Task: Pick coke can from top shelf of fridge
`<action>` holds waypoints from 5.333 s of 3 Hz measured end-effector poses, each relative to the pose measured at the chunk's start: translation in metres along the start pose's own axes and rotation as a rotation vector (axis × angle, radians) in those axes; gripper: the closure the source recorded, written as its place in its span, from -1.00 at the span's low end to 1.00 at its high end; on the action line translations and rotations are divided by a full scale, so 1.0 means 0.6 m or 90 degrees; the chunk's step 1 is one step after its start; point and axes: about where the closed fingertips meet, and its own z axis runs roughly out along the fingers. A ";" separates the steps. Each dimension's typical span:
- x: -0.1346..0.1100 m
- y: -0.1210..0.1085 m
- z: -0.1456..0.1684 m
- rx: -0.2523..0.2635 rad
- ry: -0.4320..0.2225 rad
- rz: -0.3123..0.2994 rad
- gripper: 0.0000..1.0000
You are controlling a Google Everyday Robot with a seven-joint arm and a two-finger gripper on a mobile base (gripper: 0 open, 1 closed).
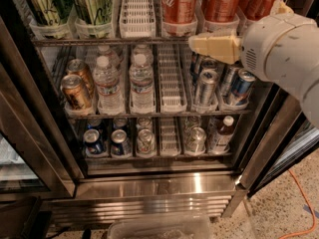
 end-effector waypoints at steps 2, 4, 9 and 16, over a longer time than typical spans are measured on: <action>0.002 -0.016 0.007 0.025 -0.032 0.001 -0.80; -0.005 -0.030 0.035 0.050 -0.072 -0.004 -0.72; -0.026 -0.025 0.100 0.090 -0.100 0.018 -0.40; -0.025 -0.048 0.134 0.123 -0.082 0.052 1.00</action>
Offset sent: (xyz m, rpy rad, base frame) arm 0.0339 0.0047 -0.0002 0.0215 -0.0879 -0.0611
